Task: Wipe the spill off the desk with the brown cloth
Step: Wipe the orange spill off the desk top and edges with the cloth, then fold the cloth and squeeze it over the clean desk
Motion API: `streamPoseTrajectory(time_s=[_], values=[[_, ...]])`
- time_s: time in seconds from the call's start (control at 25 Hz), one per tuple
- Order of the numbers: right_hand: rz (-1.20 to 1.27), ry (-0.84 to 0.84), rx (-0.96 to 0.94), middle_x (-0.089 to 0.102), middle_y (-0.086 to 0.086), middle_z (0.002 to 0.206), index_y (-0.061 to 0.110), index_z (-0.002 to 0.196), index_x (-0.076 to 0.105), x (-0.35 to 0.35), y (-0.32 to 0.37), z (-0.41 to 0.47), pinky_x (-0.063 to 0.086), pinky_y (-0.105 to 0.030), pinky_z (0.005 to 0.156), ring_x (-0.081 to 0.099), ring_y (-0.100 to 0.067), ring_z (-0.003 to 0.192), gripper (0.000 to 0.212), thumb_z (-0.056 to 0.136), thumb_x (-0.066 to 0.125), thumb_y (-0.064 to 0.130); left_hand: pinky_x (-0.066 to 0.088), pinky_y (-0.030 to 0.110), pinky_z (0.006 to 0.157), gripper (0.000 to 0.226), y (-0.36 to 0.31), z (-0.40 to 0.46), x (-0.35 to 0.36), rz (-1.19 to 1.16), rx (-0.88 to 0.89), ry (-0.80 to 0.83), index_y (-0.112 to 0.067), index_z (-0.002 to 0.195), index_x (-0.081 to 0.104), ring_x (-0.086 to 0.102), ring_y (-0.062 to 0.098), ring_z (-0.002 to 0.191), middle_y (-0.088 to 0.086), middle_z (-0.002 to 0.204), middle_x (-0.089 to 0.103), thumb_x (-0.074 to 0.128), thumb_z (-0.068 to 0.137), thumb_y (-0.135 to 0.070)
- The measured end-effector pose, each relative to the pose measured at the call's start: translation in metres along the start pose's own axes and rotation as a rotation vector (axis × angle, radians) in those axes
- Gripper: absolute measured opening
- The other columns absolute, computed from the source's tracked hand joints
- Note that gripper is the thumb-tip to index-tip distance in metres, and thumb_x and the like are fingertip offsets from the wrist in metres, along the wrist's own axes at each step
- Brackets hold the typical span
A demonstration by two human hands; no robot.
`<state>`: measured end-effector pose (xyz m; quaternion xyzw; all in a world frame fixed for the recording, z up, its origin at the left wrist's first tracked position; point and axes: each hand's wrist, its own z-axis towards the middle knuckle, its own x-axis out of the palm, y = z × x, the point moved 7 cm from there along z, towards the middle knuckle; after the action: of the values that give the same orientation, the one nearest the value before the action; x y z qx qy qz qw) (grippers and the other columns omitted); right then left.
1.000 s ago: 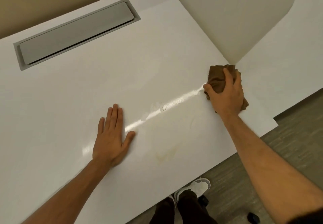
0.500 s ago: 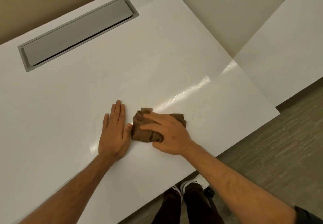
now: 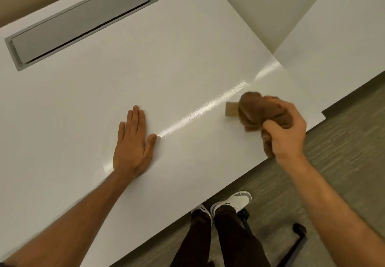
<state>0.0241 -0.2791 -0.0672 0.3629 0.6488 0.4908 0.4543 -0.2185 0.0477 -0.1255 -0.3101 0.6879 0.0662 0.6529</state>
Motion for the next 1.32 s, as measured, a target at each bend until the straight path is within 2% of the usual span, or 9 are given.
streamPoseTrajectory(time_s=[0.16, 0.24, 0.36, 0.44, 0.64, 0.76, 0.84, 1.12, 1.32], values=[[-0.395, -0.047, 0.022, 0.067, 0.018, 0.13, 0.028, 0.137, 0.063, 0.0, 0.008, 0.069, 0.056, -0.018, 0.087, 0.066, 0.007, 0.096, 0.064, 0.078, 0.066, 0.004, -0.007, 0.035, 0.13, 0.075, -0.001, -0.001, 0.0, 0.003, -0.009, 0.003, -0.018, 0.166, -0.006, -0.015, 0.011, 0.16, -0.004, 0.175, -0.013, 0.007, 0.105, -0.059], [-0.562, 0.049, -0.062, 0.054, 0.006, 0.151, 0.027, 0.14, 0.062, 0.028, 0.005, 0.064, 0.044, -0.022, 0.107, 0.057, -0.007, 0.127, 0.067, 0.077, 0.07, 0.006, -0.011, 0.032, 0.128, 0.076, -0.002, 0.0, 0.0, 0.002, -0.008, -0.004, -0.018, 0.166, -0.006, -0.014, 0.011, 0.16, -0.004, 0.175, -0.013, 0.007, 0.105, -0.06], [-0.488, 0.25, -0.154, 0.054, 0.003, 0.151, 0.026, 0.136, 0.066, 0.077, 0.001, 0.013, 0.038, -0.012, 0.109, 0.05, -0.007, 0.132, 0.068, 0.071, 0.073, 0.007, -0.016, 0.026, 0.126, 0.076, 0.001, 0.0, 0.002, 0.01, -0.015, -0.002, -0.019, 0.166, -0.006, -0.014, 0.012, 0.161, -0.004, 0.175, -0.013, 0.009, 0.105, -0.061], [-0.446, 0.415, -0.185, 0.052, 0.01, 0.148, 0.027, 0.133, 0.067, 0.106, -0.003, -0.037, 0.042, -0.029, 0.114, 0.049, -0.007, 0.133, 0.065, 0.07, 0.071, 0.013, -0.018, 0.025, 0.125, 0.077, 0.001, 0.001, 0.005, 0.023, -0.016, 0.001, -0.018, 0.166, -0.008, -0.015, 0.013, 0.16, -0.003, 0.175, -0.015, 0.011, 0.105, -0.061], [-0.378, 0.65, -0.049, 0.047, 0.017, 0.15, 0.036, 0.128, 0.069, 0.134, -0.005, -0.118, 0.043, -0.034, 0.114, 0.049, -0.012, 0.139, 0.058, 0.076, 0.07, 0.011, -0.009, 0.037, 0.13, 0.081, -0.008, -0.006, -0.01, -0.163, -0.097, 0.105, -0.012, 0.165, -0.007, -0.023, 0.012, 0.157, 0.0, 0.174, -0.016, 0.016, 0.104, -0.06], [-0.209, 0.636, 0.295, 0.066, 0.004, 0.131, 0.046, 0.114, 0.071, 0.126, 0.02, -0.126, 0.065, -0.041, 0.081, 0.071, -0.015, 0.101, 0.06, 0.079, 0.066, -0.003, -0.01, 0.033, 0.128, 0.075, -0.031, -0.032, -0.042, -0.367, -0.169, 0.106, -0.013, 0.166, 0.004, -0.016, 0.012, 0.158, -0.001, 0.174, -0.005, 0.03, 0.107, -0.052], [-0.15, 0.609, 0.392, 0.071, -0.003, 0.111, 0.039, 0.115, 0.071, 0.115, 0.044, -0.122, 0.062, -0.055, 0.082, 0.073, -0.024, 0.089, 0.055, 0.082, 0.061, -0.004, -0.005, 0.028, 0.126, 0.067, -0.051, -0.054, -0.064, -0.427, -0.152, 0.094, -0.017, 0.166, 0.018, -0.003, 0.014, 0.161, -0.004, 0.174, 0.009, 0.042, 0.109, -0.043], [-0.051, 0.701, 0.21, 0.064, 0.011, 0.133, 0.049, 0.132, 0.059, 0.077, 0.152, -0.105, 0.061, -0.057, 0.086, 0.069, -0.037, 0.105, 0.073, 0.073, 0.062, 0.008, 0.038, 0.037, 0.119, 0.044, -0.104, -0.107, -0.128, -0.666, -0.222, 0.022, -0.028, 0.149, 0.053, 0.05, 0.016, 0.142, -0.007, 0.155, 0.053, 0.056, 0.106, -0.033], [-0.086, 0.806, 0.115, 0.064, 0.012, 0.121, 0.048, 0.13, 0.052, 0.059, 0.195, -0.099, 0.06, -0.061, 0.076, 0.07, -0.045, 0.094, 0.072, 0.073, 0.063, 0.006, 0.044, 0.036, 0.117, 0.045, -0.156, -0.113, -0.165, -0.94, -0.282, -0.015, -0.024, 0.151, 0.051, 0.056, 0.014, 0.134, -0.006, 0.151, 0.055, 0.055, 0.107, -0.029]])
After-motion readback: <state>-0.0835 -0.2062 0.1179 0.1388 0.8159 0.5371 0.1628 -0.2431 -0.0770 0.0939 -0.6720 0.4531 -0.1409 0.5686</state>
